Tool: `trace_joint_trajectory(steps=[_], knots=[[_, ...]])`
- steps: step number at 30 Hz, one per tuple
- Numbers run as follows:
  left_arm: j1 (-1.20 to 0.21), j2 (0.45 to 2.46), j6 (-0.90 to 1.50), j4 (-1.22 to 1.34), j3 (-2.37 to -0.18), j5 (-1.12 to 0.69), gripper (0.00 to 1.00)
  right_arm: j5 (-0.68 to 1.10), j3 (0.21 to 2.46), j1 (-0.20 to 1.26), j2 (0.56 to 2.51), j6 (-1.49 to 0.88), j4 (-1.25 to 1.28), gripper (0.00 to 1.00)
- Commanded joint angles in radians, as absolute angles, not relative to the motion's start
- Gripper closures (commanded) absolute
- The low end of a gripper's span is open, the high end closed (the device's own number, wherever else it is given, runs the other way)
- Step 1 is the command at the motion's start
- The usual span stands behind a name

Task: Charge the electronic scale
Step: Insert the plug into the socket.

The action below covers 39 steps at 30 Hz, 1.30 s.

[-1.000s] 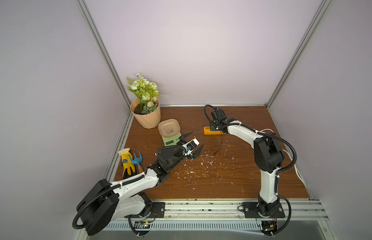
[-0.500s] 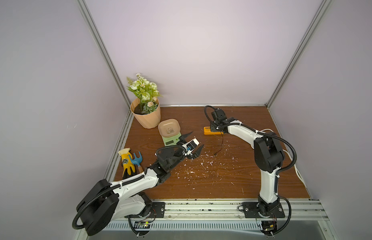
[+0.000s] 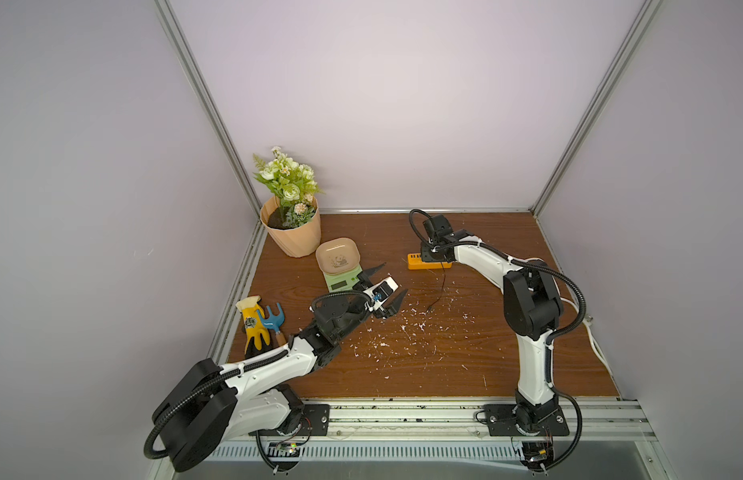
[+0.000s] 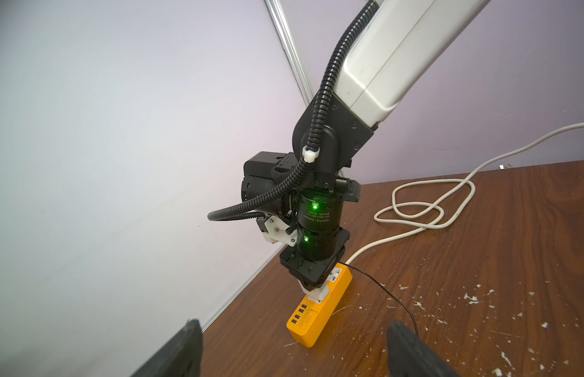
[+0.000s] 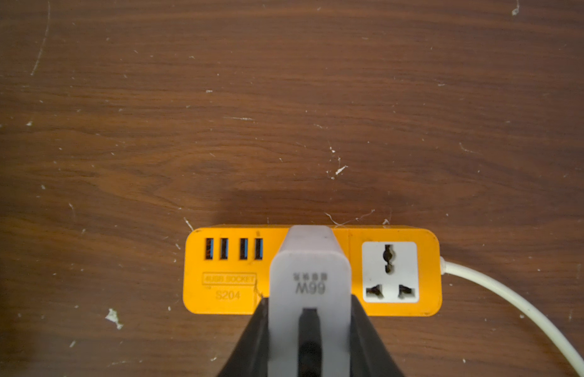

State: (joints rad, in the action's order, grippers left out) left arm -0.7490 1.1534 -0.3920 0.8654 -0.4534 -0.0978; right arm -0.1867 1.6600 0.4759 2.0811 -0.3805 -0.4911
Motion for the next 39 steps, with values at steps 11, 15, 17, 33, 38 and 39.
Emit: trace_joint_trajectory(steps=[11,15,17,33,38,39], knots=[[-0.738,1.131,-0.390,0.875,-0.451,-0.116,0.11,-0.233,1.613,0.483,2.124,-0.388,-0.529,1.00],[-0.739,1.123,-0.391,0.874,-0.444,-0.112,0.11,-0.225,1.570,0.488,2.132,-0.391,-0.508,1.00],[-0.737,1.124,-0.391,0.873,-0.444,-0.112,0.11,-0.206,1.568,0.487,2.146,-0.385,-0.508,1.00],[-0.738,1.103,-0.395,0.852,-0.442,-0.120,0.11,-0.174,1.609,0.478,2.194,-0.365,-0.538,1.00],[-0.738,1.104,-0.402,0.851,-0.445,-0.116,0.11,-0.178,1.629,0.480,2.171,-0.358,-0.545,0.95],[-0.738,1.106,-0.402,0.851,-0.446,-0.118,0.11,-0.179,1.643,0.479,2.167,-0.354,-0.554,0.93]])
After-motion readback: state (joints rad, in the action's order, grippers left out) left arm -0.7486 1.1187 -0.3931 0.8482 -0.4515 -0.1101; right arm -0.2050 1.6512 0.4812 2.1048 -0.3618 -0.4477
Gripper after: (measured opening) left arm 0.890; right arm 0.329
